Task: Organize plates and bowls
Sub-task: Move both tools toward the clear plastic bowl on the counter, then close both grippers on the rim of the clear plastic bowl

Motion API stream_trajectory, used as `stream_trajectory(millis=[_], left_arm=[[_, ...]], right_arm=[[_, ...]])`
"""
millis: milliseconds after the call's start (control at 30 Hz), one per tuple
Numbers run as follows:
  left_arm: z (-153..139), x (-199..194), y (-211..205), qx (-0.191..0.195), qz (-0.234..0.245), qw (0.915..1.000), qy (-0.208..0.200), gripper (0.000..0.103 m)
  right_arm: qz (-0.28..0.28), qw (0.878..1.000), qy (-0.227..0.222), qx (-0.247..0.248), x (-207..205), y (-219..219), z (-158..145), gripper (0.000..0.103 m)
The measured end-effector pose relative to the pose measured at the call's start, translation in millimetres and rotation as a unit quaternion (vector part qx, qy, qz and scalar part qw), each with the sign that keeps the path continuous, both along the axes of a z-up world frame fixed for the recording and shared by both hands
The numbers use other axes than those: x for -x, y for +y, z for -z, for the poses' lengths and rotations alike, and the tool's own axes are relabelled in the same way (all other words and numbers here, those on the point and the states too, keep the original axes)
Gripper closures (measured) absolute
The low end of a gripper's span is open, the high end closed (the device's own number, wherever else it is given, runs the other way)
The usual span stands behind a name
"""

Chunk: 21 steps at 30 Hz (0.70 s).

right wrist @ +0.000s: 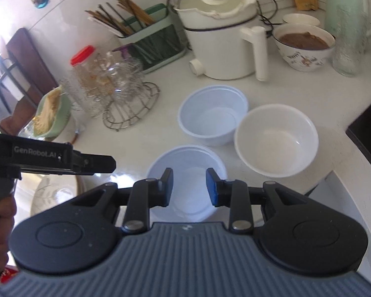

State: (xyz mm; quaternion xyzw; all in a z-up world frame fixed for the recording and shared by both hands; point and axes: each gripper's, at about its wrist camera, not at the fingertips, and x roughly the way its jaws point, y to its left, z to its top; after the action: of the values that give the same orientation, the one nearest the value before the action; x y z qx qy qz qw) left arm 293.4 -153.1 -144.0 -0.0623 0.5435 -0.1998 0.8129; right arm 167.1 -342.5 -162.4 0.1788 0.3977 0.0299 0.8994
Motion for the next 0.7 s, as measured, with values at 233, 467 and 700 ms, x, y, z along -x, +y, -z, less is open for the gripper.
stream_trajectory(millis=[233,467,700], left_arm=[[27.8,-12.6,-6.0,0.017,-0.033,0.9990,0.024,0.052],[46.3,-15.2,-13.1,0.022,-0.032,0.9972,0.063,0.053],[58.3,-16.1,-27.5,0.007,-0.021,0.9971,0.073,0.054]], right_arm=[[0.029,0.999,0.025,0.018,-12.4,-14.4,20.4,0.070],[0.023,0.999,0.043,-0.015,-20.6,-27.9,36.6,0.070],[0.010,0.998,0.054,-0.006,-26.5,-20.0,45.3,0.077]])
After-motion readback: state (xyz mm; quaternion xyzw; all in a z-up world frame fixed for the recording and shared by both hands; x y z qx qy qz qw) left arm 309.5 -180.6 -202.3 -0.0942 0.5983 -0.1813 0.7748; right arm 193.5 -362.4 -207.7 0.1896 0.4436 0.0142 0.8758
